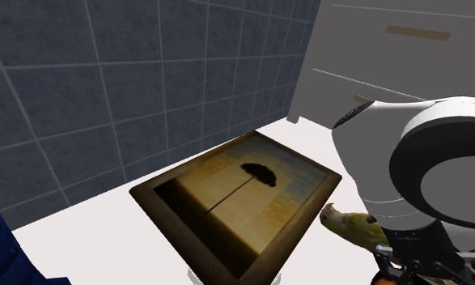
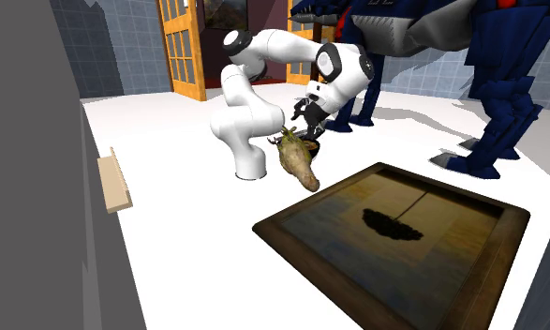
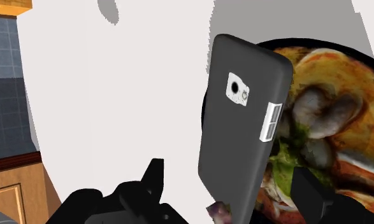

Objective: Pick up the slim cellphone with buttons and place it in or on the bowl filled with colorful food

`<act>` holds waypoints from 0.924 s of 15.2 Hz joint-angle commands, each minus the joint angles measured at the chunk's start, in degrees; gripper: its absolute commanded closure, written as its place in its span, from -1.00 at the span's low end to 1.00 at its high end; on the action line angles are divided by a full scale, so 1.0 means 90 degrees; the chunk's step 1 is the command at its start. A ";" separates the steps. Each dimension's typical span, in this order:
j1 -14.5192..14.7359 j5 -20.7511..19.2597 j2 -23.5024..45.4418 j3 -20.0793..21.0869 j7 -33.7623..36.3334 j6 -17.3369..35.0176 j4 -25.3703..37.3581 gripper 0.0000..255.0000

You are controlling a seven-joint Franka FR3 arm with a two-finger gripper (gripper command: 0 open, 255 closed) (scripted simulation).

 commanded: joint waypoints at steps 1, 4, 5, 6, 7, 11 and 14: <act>0.0000 -0.0002 -0.0005 -0.0002 0.0001 0.0012 0.0001 -1.00; -0.0351 -0.0291 0.0380 -0.0049 -0.0069 0.0042 0.0419 -1.00; -0.0506 -0.0418 0.0559 -0.0076 -0.0075 0.0024 0.0646 -1.00; -0.0624 -0.0512 0.0704 -0.0094 -0.0073 0.0007 0.0828 -1.00; -0.0623 -0.0512 0.0704 -0.0094 -0.0072 0.0008 0.0828 -1.00; -0.0622 -0.0512 0.0705 -0.0095 -0.0071 0.0009 0.0828 -1.00; -0.0622 -0.0512 0.0705 -0.0095 -0.0071 0.0009 0.0828 -1.00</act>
